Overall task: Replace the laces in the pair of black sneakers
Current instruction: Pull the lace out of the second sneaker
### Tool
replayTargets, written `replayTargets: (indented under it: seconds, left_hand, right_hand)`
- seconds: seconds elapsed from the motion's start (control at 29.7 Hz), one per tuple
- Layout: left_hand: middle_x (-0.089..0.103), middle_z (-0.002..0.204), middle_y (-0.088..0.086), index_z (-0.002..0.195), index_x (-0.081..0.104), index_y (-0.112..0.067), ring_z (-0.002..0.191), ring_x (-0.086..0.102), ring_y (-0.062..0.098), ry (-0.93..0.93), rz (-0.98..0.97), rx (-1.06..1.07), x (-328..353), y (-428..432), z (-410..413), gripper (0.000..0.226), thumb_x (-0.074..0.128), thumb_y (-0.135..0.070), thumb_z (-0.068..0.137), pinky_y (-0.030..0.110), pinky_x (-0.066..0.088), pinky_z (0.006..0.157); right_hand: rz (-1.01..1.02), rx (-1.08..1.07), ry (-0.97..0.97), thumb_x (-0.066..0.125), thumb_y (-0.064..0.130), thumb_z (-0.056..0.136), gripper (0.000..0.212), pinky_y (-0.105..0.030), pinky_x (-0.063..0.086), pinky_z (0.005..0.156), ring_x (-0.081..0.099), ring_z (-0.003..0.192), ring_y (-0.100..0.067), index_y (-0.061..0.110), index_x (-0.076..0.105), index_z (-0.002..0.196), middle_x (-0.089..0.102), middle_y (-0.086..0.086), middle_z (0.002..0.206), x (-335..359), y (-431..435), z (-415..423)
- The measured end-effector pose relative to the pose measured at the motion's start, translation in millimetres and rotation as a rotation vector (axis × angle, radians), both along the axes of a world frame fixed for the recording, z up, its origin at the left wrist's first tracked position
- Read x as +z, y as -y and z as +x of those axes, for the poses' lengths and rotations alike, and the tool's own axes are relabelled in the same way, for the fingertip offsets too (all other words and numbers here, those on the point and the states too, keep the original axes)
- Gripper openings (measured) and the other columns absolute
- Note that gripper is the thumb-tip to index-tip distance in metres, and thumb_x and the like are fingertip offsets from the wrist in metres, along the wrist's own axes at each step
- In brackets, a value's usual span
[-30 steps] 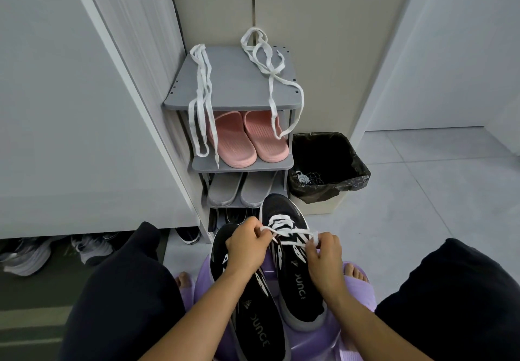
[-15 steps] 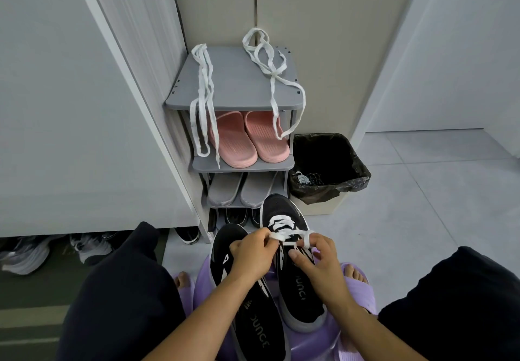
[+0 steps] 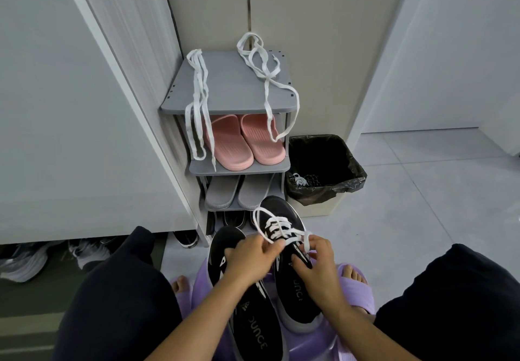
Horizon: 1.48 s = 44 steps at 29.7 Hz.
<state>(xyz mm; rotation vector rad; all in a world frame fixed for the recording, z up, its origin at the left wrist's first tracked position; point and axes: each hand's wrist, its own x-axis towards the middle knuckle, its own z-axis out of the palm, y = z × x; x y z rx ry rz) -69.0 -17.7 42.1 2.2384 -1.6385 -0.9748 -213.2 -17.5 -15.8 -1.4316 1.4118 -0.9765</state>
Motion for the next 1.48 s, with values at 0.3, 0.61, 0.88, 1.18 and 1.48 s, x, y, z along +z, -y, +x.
replayTargets:
  seconds: [0.3, 0.61, 0.88, 1.18, 1.48]
  left_hand:
    - [0.05, 0.066, -0.005, 0.072, 0.05, -0.016, 0.083, 0.057, 0.03, -0.19, -0.386, 0.397, 12, 18, 28, 0.03, 0.039, -0.026, 0.098, 0.039, 0.038, 0.088]
    - [0.064, 0.088, 0.008, 0.075, 0.042, -0.019, 0.09, 0.058, 0.027, -0.131, -0.271, 0.154, -3, 5, 0, 0.024, 0.039, -0.025, 0.098, 0.032, 0.037, 0.083]
    - [0.059, 0.075, -0.005, 0.073, 0.05, -0.024, 0.078, 0.057, 0.018, -0.441, -0.183, 0.273, 10, 8, 16, 0.03, 0.045, -0.046, 0.092, 0.032, 0.042, 0.081]
    - [0.057, 0.065, -0.002, 0.066, 0.046, -0.019, 0.057, 0.056, 0.0, -0.512, -0.409, 0.352, 13, 12, 10, 0.03, 0.045, -0.017, 0.097, 0.015, 0.044, 0.064]
    - [0.055, 0.075, -0.006, 0.077, 0.049, -0.018, 0.074, 0.052, 0.014, -0.36, -0.061, 0.193, 16, 2, 7, 0.036, 0.042, -0.05, 0.093, 0.031, 0.038, 0.08]
  right_hand:
    - [0.027, -0.011, -0.002, 0.066, -0.001, 0.077, 0.032, -0.037, 0.046, 0.087, 0.053, 0.098, -0.025, 0.024, 0.049, 0.083, 0.052, 0.001, 0.1, -3, 1, -1]
    - [0.037, -0.01, -0.031, 0.066, 0.002, 0.077, 0.031, -0.035, 0.046, 0.086, 0.053, 0.097, -0.022, 0.027, 0.049, 0.085, 0.052, 0.003, 0.099, -2, 1, 0]
    - [0.026, -0.017, -0.045, 0.065, 0.001, 0.078, 0.031, -0.034, 0.045, 0.085, 0.052, 0.094, -0.022, 0.026, 0.048, 0.084, 0.051, 0.003, 0.095, 1, 0, 3]
    - [0.031, -0.019, -0.048, 0.064, 0.001, 0.078, 0.03, -0.034, 0.046, 0.084, 0.053, 0.094, -0.021, 0.026, 0.048, 0.084, 0.051, 0.003, 0.095, 1, 0, 2]
    - [0.042, -0.017, -0.063, 0.064, 0.005, 0.078, 0.03, -0.04, 0.046, 0.085, 0.053, 0.093, -0.022, 0.029, 0.047, 0.083, 0.053, 0.003, 0.094, 4, 0, 4]
